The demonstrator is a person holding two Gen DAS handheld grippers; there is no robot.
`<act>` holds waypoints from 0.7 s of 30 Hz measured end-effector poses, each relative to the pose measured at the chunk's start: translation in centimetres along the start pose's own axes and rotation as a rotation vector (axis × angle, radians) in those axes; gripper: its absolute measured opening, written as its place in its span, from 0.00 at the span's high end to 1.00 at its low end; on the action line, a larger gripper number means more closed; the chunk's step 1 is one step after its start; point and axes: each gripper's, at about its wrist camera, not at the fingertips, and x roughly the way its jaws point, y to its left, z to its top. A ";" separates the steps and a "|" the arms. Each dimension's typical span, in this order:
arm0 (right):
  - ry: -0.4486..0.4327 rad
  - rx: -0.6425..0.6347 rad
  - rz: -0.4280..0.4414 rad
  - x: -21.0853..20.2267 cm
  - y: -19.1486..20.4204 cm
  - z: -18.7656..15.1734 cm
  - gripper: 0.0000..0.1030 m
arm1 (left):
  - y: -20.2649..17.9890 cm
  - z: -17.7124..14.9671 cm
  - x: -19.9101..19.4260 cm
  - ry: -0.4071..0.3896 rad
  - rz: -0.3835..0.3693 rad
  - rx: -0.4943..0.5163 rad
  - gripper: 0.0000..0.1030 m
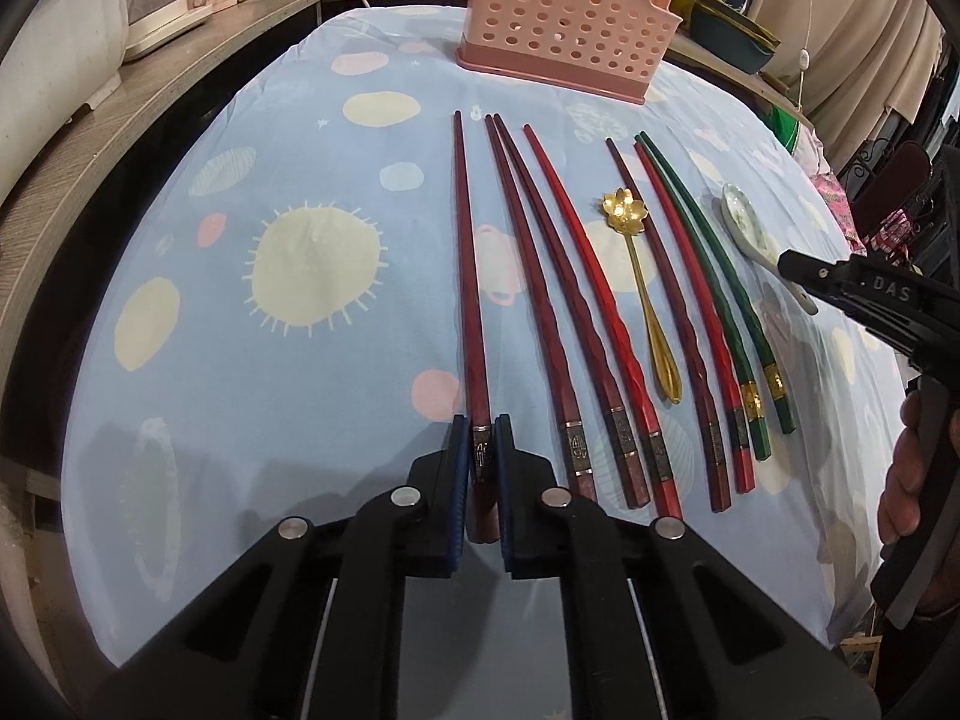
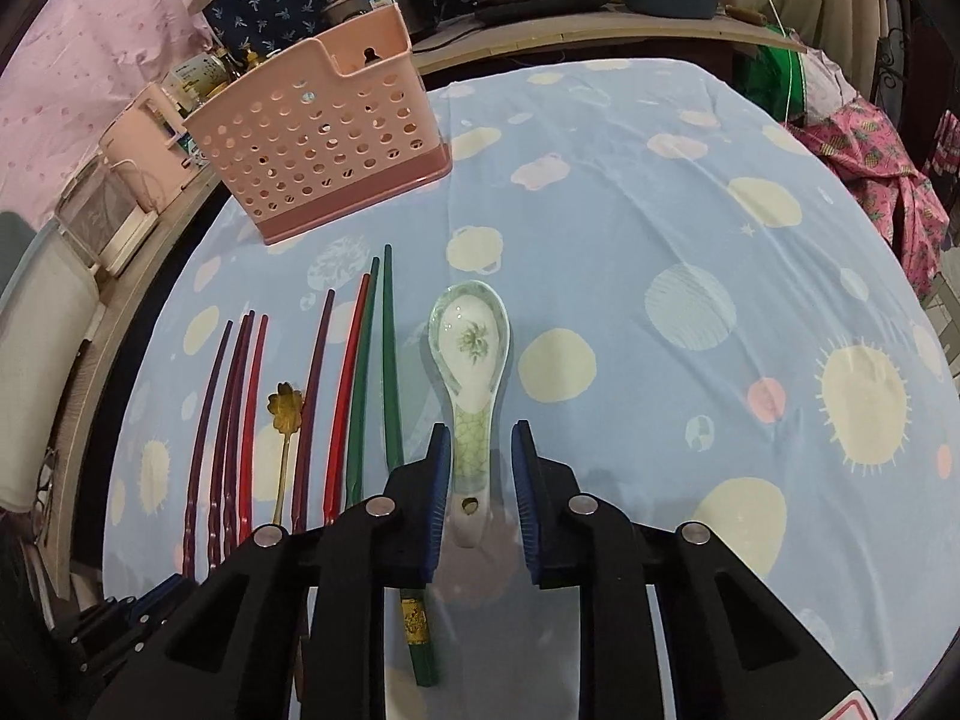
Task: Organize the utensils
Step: 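Grasp a dark red chopstick with the left tool while the right tool grasps the white ceramic spoon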
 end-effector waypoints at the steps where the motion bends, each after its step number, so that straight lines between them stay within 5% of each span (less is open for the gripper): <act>1: 0.007 0.003 0.003 0.3 -0.1 -0.1 0.83 | 0.0 0.0 0.0 0.000 -0.001 0.000 0.92; 21: 0.025 0.052 0.058 0.4 -0.9 -0.9 0.83 | 0.2 0.0 0.1 -0.003 -0.012 -0.009 0.92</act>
